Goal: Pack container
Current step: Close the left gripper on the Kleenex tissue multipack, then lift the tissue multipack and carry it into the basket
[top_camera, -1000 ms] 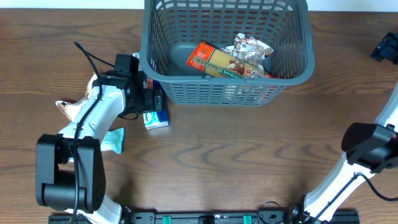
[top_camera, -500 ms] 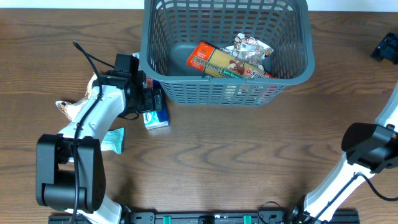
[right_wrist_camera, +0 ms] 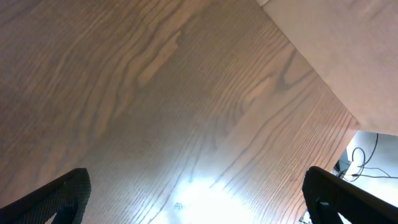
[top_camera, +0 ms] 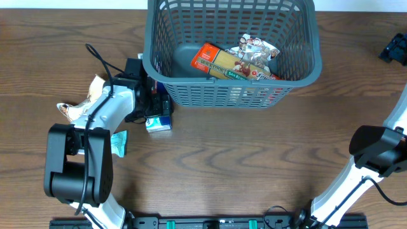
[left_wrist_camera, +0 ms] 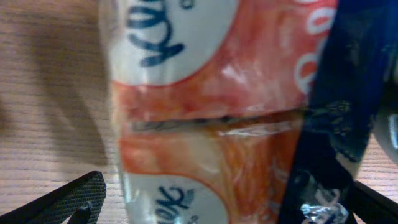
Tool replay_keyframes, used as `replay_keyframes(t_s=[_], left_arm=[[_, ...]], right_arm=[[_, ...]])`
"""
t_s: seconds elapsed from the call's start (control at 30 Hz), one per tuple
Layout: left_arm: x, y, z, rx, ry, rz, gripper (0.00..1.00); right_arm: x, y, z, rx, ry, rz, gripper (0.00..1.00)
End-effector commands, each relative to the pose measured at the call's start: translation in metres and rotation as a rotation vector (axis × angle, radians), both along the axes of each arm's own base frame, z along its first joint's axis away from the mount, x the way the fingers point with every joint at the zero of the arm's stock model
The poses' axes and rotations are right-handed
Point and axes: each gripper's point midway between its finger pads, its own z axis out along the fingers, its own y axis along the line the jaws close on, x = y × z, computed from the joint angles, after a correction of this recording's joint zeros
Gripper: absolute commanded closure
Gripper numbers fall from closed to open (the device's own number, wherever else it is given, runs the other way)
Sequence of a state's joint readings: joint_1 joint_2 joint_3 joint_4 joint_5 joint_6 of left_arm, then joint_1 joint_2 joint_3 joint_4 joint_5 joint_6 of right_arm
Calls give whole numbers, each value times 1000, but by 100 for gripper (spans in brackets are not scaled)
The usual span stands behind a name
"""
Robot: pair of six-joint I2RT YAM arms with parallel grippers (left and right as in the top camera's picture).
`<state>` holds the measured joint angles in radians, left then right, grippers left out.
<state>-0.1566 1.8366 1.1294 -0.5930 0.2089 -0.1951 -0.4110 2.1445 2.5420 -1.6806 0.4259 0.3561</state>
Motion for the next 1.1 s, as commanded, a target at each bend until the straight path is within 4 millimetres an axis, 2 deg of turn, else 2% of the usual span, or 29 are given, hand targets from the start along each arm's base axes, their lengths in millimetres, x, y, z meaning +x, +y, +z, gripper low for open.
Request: replay_keyframes(t_s=[0.0, 0.1, 0.13, 0.17, 0.2, 0.23, 0.27, 0.3, 0.37, 0.57, 0.7, 1.07], left_arm=[[-2, -1, -3, 7, 7, 1, 1], [-2, -1, -3, 8, 6, 2, 1], [-2, -1, -3, 8, 6, 1, 5], [-2, -1, -3, 8, 6, 1, 26], [-2, -1, -3, 8, 6, 2, 57], [-2, -1, -3, 8, 6, 2, 73], [-2, -1, -3, 8, 5, 2, 81], [-2, -1, -3, 8, 5, 2, 81], [-2, -1, -3, 12, 4, 3, 94], [0, 0, -3, 16, -3, 12, 94], [4, 11, -2, 58, -12, 99, 94], [13, 65, 10, 94, -36, 376, 94]], right_arm=[[-1, -2, -1, -6, 3, -16, 1], [-1, -2, -1, -6, 3, -16, 1], [-1, -2, -1, -6, 3, -16, 1], [-1, -2, -1, -6, 3, -16, 1], [-1, -2, -1, -6, 3, -16, 1], [-1, -2, -1, -6, 3, -16, 1], [-1, -2, -1, -6, 3, -16, 1], [-1, -2, -1, -6, 3, -16, 1], [-1, -2, -1, -6, 3, -16, 1], [-1, -2, -1, -6, 3, -16, 1], [-1, -2, -1, -6, 3, -16, 1], [-1, -2, -1, -6, 3, -16, 1]])
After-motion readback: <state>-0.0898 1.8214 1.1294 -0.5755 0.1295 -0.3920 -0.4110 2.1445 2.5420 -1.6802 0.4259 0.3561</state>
